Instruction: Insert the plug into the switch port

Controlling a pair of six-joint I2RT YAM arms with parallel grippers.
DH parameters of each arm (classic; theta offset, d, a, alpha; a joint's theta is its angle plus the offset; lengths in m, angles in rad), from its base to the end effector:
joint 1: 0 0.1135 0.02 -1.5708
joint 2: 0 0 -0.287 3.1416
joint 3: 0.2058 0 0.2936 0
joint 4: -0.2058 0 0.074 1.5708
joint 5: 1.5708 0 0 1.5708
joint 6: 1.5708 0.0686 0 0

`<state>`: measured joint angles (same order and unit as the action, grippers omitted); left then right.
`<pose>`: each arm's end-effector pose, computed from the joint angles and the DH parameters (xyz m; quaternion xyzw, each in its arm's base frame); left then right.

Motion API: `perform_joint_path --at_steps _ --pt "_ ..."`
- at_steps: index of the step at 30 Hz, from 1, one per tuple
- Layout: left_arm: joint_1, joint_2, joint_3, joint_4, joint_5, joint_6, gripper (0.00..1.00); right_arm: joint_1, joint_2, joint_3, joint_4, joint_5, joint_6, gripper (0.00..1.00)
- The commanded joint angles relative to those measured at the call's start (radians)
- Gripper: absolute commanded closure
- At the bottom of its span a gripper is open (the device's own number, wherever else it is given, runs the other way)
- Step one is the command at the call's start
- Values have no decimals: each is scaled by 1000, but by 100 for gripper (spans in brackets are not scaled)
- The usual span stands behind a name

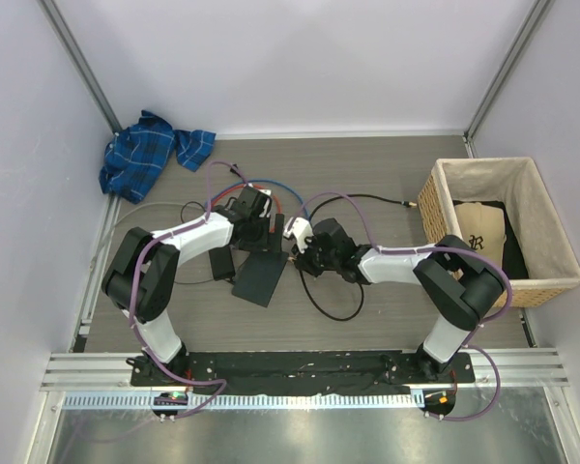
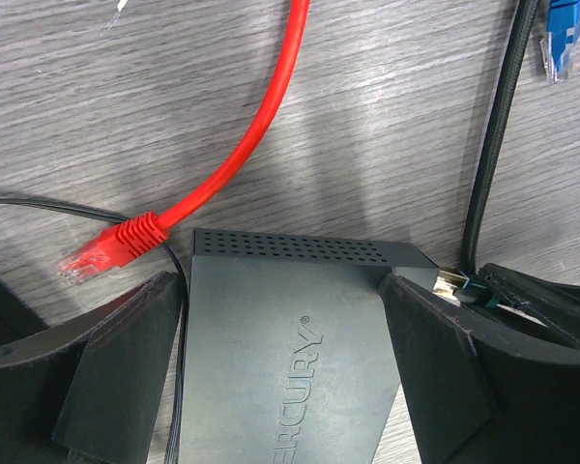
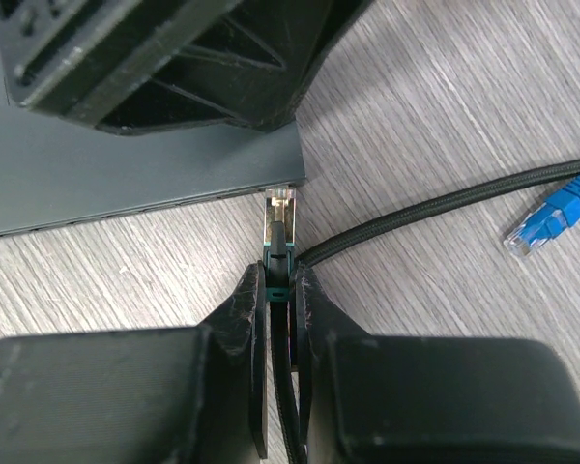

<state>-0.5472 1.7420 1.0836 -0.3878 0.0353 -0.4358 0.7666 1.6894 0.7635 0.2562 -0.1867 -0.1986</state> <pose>0.3440 -0.2124 0.1445 0.0583 0.9639 -0.1374 0.2205 0.2689 0.2766 0.1171 -0.4519 0.7751 0.2020 0.3927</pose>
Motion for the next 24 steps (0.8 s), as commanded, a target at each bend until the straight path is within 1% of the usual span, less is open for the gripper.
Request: perform_joint_path --at_steps 1,4,8,16,24 --pt "-11 16 -16 -16 51 16 11 28 4 54 12 -5 -42 99" --pt "-11 21 -14 -23 48 11 11 48 -11 46 15 29 -59 99" --pt "-11 28 -13 -28 54 6 11 66 -36 23 61 73 -64 99" --pt "-13 22 -16 -34 71 9 11 68 -7 17 132 113 -53 99" --pt "-28 22 -24 -48 81 12 11 68 -19 59 91 108 -62 99"
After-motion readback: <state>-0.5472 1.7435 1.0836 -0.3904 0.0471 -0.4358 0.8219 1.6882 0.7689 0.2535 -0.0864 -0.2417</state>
